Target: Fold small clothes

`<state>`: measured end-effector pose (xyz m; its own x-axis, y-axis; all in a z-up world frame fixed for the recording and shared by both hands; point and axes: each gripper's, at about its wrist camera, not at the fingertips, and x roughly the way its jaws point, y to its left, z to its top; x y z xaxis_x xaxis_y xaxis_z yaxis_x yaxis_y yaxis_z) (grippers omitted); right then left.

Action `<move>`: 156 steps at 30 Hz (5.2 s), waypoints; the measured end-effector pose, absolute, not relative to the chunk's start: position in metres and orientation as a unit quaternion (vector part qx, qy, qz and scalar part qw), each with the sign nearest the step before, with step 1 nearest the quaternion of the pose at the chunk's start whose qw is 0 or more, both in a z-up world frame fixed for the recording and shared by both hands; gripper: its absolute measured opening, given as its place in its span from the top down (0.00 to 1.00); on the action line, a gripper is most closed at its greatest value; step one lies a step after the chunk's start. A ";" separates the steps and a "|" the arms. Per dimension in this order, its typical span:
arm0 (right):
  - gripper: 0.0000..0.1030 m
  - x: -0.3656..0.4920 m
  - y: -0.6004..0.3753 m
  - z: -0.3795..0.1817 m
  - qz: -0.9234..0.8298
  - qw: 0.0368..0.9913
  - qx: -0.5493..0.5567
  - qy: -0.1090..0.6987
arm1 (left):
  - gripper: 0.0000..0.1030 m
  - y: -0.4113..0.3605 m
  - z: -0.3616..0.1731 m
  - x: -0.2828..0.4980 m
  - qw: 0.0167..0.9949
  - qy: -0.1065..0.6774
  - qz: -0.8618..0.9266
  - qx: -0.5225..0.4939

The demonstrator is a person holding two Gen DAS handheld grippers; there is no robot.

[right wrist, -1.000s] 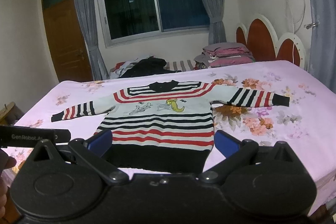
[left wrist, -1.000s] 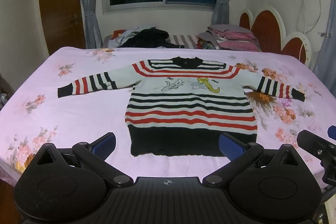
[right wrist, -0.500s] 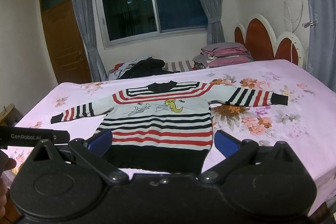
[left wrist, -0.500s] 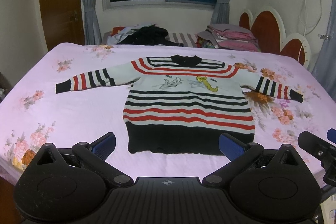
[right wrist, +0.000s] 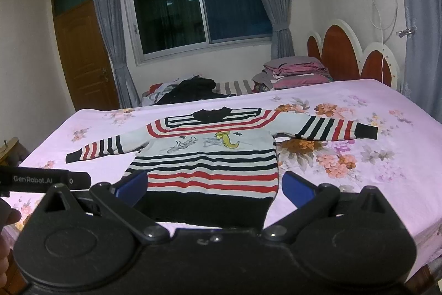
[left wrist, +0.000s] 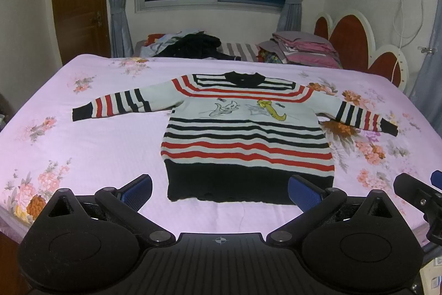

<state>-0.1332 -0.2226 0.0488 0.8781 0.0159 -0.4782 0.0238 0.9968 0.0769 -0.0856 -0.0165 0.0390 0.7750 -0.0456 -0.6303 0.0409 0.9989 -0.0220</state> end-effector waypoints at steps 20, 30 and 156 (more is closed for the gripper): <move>0.00 -0.131 -0.219 0.045 0.000 0.968 0.038 0.248 | 0.00 -0.002 0.040 -0.082 0.943 0.333 -0.016 -0.013; 0.00 -0.128 -0.219 0.043 -0.002 0.967 0.039 0.251 | 0.00 0.002 0.038 -0.080 0.942 0.335 -0.017 -0.016; 0.92 0.356 -0.289 -0.102 0.053 0.937 0.106 0.329 | 0.00 -0.004 -0.087 0.317 0.928 0.372 -0.021 0.001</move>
